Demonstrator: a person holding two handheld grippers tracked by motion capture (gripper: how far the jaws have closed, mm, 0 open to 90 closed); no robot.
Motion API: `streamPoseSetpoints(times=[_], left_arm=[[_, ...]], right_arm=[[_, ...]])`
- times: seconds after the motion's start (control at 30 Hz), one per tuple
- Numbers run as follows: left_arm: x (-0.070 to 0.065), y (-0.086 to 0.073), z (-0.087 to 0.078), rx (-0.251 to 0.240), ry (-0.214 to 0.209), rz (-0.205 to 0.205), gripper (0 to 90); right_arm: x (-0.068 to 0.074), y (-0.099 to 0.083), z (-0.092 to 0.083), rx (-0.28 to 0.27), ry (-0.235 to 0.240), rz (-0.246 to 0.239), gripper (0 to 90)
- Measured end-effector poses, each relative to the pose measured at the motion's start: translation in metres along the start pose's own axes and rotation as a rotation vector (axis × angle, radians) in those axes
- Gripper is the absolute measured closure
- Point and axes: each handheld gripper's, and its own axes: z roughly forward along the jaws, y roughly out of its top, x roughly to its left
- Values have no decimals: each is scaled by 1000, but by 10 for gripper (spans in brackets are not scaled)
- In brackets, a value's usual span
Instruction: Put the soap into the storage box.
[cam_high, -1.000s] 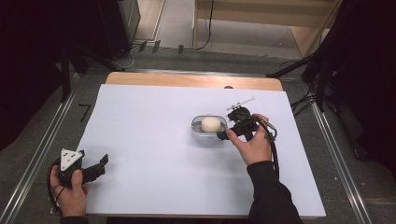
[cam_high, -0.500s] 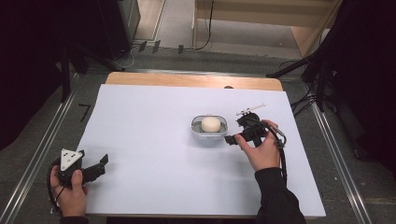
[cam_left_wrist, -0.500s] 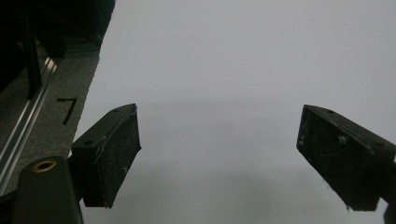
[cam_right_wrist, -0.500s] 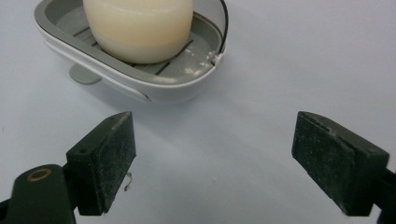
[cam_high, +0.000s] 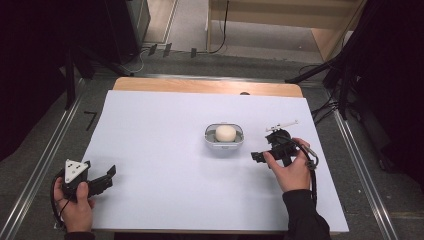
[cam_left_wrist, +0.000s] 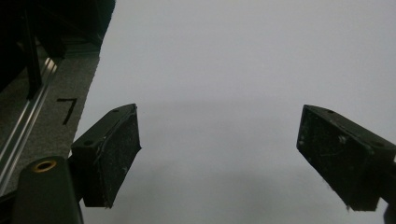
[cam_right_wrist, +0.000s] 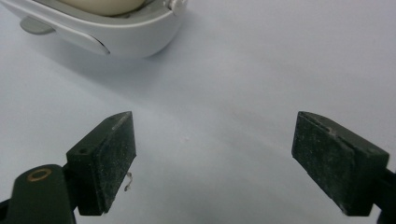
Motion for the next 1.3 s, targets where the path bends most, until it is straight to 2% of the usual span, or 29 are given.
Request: streamPoseSetpoints(times=[0.7, 0.97, 1.3], left_arm=[[0, 0, 0, -4, 0, 2, 144], [0, 0, 0, -3, 0, 4, 144], [0, 0, 0, -2, 1, 4, 144]], right_arm=[[-27, -44, -11, -42, 9, 80, 136], [-33, -59, -11, -54, 4, 88, 126], [-40, -74, -16, -76, -8, 112, 44]])
